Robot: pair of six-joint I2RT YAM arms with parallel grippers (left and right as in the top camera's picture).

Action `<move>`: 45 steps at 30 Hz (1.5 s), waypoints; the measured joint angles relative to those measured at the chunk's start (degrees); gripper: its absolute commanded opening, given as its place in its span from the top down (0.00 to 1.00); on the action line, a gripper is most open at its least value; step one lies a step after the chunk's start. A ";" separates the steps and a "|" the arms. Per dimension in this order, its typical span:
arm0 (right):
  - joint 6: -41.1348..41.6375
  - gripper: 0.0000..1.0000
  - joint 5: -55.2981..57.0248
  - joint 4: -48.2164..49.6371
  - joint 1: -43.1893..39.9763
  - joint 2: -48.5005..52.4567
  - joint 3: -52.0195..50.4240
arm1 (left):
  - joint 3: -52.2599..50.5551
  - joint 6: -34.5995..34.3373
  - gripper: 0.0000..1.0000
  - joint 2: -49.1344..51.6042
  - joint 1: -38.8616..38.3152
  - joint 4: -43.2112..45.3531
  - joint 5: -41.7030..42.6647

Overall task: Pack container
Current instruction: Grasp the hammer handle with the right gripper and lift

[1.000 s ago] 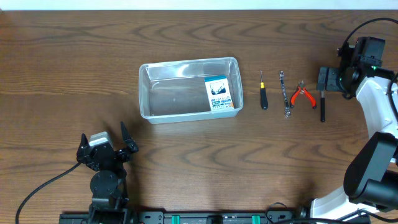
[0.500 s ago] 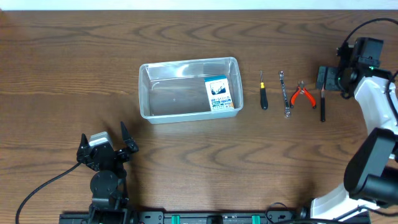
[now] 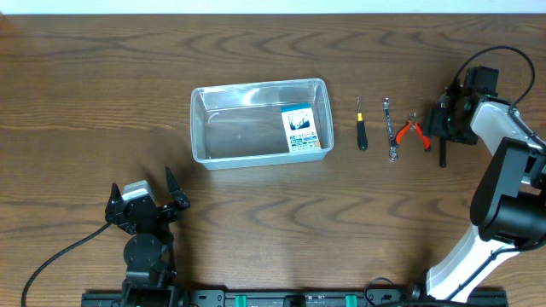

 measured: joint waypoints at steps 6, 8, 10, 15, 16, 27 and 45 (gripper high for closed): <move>0.42 0.46 -0.26 0.72 0.00 0.00 0.00 | 0.00 0.00 0.02 0.00 0.00 0.00 0.00; 0.50 0.52 -0.42 0.76 0.00 0.00 0.00 | 0.00 0.00 0.02 0.00 0.00 0.00 0.00; 0.50 0.65 -0.44 0.76 0.00 0.00 0.00 | 0.00 0.00 0.02 0.00 0.00 0.00 0.00; 0.63 0.82 -0.46 0.52 0.00 0.00 0.00 | 0.00 0.00 0.02 0.00 0.00 -0.02 0.00; 0.57 0.85 -0.48 0.39 0.00 0.00 0.00 | 0.00 0.00 0.02 0.00 0.00 0.00 0.00; 0.83 0.99 -0.81 -1.97 0.00 0.00 0.72 | 0.00 0.00 0.02 0.00 0.00 0.00 0.00; 8.09 0.99 -5.55 -7.80 19.63 -22.40 7.54 | 0.00 0.00 0.02 0.00 0.00 -0.02 0.02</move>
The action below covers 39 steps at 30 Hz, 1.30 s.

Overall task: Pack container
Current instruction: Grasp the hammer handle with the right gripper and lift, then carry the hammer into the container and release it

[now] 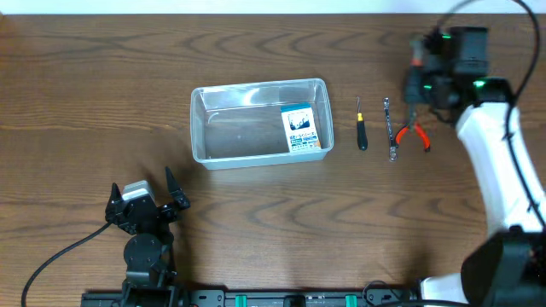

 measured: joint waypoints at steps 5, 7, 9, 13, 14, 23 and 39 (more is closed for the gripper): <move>-0.85 0.99 -0.57 4.02 12.11 0.33 -0.02 | 0.00 0.00 0.02 0.00 0.00 0.02 -0.02; -4.00 0.99 -0.66 6.51 16.26 0.72 -0.02 | 0.00 0.00 0.02 0.00 0.00 0.00 -0.02; -9.09 0.99 -0.83 9.29 20.50 1.05 -0.02 | 0.00 0.00 0.02 0.00 0.00 0.02 -0.02; -20.35 0.99 -1.49 14.19 26.08 2.12 -0.02 | 0.00 0.00 0.02 0.00 0.00 0.02 -0.02; -22.40 0.99 -1.55 15.08 26.64 2.51 -0.02 | 0.00 0.00 0.02 0.00 0.00 0.02 -0.02; -39.98 0.99 -5.60 24.96 27.89 13.51 -0.02 | 0.00 0.00 0.02 0.00 0.00 0.02 -0.02; -45.24 0.99 -7.54 33.40 29.92 25.31 -0.04 | 0.00 0.00 0.02 0.00 0.00 0.02 -0.02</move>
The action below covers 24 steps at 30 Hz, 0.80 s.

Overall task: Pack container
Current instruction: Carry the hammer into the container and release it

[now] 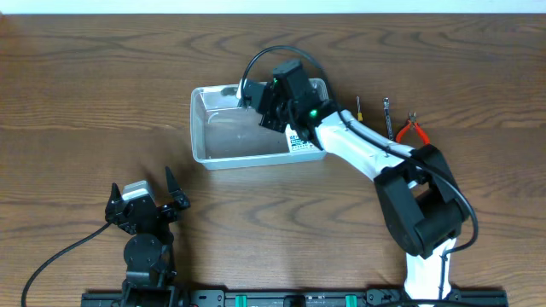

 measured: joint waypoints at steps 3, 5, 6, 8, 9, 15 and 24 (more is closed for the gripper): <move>-0.83 0.93 -0.50 -0.07 0.81 0.63 0.00 | 0.00 0.00 0.02 0.00 0.00 0.00 0.00; -1.16 0.79 -0.63 -0.04 1.31 0.63 0.00 | 0.00 0.00 0.02 0.00 0.00 -0.02 0.00; -1.29 0.76 -0.76 0.07 1.51 0.63 0.00 | 0.00 0.00 0.02 0.00 0.00 0.00 0.00; -1.62 0.71 -0.92 0.04 1.81 0.63 0.00 | 0.00 0.00 0.02 0.00 0.00 0.00 0.00; -1.66 0.67 -1.03 0.00 1.99 0.63 0.00 | 0.00 0.00 0.02 0.00 0.00 0.00 0.00; 1.40 0.59 0.74 0.20 2.23 0.63 0.17 | 0.00 0.00 0.02 0.00 0.00 0.00 0.00; 15.28 0.47 10.08 -11.85 1.55 -1.88 8.20 | 0.00 0.00 0.02 0.00 0.00 0.00 0.00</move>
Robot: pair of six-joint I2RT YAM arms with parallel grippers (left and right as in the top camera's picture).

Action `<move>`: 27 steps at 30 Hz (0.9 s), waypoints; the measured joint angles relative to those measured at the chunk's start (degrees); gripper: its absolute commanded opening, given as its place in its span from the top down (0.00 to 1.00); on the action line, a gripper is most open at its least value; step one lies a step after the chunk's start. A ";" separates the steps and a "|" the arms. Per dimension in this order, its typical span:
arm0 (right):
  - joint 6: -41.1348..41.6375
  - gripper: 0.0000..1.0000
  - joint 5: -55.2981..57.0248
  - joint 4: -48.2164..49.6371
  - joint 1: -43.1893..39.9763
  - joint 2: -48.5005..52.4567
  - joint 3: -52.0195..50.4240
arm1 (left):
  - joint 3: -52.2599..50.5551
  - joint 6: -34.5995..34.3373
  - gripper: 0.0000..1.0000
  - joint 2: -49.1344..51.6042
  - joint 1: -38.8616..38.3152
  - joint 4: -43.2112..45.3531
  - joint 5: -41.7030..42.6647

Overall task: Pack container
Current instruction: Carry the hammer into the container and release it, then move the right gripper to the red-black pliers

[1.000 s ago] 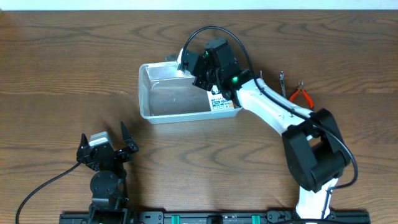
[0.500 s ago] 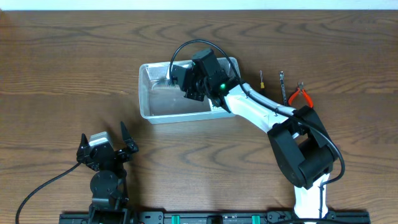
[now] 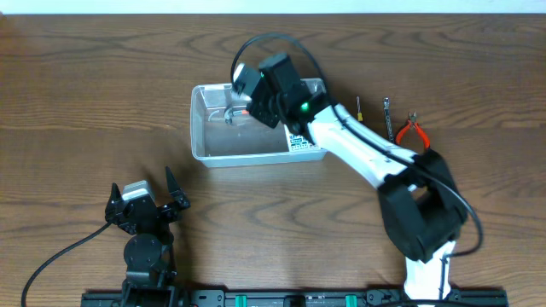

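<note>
A clear plastic container (image 3: 213, 141) sits at the table's centre, with a blue-and-white card (image 3: 300, 142) at its right end, partly under the arm. My right gripper (image 3: 243, 108) reaches into the container's back left. A small orange-tipped tool (image 3: 246, 110) shows at its fingers and the jaws look shut on it. To the right of the container lie a small screwdriver (image 3: 358, 106), a wrench (image 3: 387, 114) and orange-handled pliers (image 3: 415, 130). My left gripper (image 3: 143, 192) rests near the front left, open and holding nothing.
The right arm (image 3: 367, 149) stretches across the container's right end and over part of the row of tools. A black rail (image 3: 281, 298) runs along the table's front edge.
My right gripper has shifted a little to the left and back inside the container. The orange tip at its fingers now shows. The left arm is unmoved.
My right gripper was at the far right beside the pliers, with a dark tool lying by it. Then it was raised behind the pliers and that tool was gone from the table. After that it was over the container, and now it is in the back left.
</note>
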 measured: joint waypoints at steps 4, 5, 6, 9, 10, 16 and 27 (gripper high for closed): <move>7.54 0.40 4.83 -8.04 -2.82 -6.78 2.80 | 0.00 0.00 0.02 0.00 0.00 0.00 0.00; 9.73 0.37 5.88 -9.62 -4.07 -8.70 3.13 | 0.00 0.00 0.02 0.00 0.00 0.00 0.00; 12.33 0.37 6.86 -11.87 -5.70 -10.93 3.67 | 0.00 0.00 0.02 0.00 0.00 -0.02 0.00; 19.82 0.41 8.85 -19.19 -11.82 -16.13 4.61 | 0.00 0.00 0.02 0.00 0.00 0.00 0.00; 23.10 0.42 9.31 -22.05 -14.53 -17.31 4.90 | 0.00 0.00 0.02 0.00 0.00 -0.02 0.00; 36.87 0.36 10.45 -33.92 -27.91 -17.20 4.90 | 0.00 0.00 0.02 0.00 0.00 0.00 0.00; 41.83 0.20 10.38 -37.00 -35.74 -16.55 4.79 | 0.00 0.00 0.02 0.00 0.00 0.00 0.00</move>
